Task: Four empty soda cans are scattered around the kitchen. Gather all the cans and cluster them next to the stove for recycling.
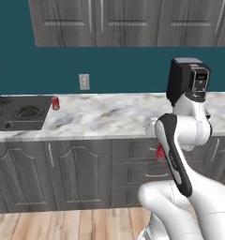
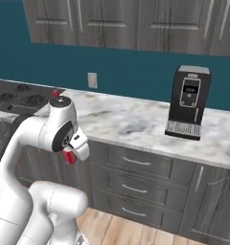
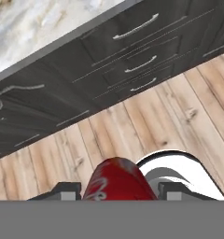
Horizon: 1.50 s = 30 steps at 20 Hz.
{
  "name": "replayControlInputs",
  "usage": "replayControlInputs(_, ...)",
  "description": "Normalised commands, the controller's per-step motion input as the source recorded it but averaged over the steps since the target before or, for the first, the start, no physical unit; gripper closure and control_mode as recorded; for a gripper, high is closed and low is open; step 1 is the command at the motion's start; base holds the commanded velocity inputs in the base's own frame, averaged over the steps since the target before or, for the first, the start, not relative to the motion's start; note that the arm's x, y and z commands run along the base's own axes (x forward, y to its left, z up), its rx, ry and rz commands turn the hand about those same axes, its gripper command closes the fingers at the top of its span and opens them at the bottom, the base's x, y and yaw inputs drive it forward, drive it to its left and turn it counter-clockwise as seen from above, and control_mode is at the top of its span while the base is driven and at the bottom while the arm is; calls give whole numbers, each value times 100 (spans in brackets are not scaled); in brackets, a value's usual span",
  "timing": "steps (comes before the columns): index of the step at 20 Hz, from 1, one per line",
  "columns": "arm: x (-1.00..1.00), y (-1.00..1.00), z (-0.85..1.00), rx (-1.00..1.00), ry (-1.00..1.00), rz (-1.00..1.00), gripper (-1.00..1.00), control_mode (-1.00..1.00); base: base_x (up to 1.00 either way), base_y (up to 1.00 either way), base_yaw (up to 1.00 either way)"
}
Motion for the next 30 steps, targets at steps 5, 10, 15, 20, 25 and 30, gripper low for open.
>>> replayControlInputs(5,0,0,0,0,0,0,100,100,63,49,8)
replayControlInputs(10,0,0,0,0,0,0,100,100,53,52,1)
replayControlInputs(15,0,0,0,0,0,0,100,100,43,47,0)
replayControlInputs(20,0,0,0,0,0,0,100,100,40,39,0)
replayControlInputs(25,0,0,0,0,0,0,100,100,39,33,0)
replayControlInputs(30,0,0,0,0,0,0,100,100,35,25,0)
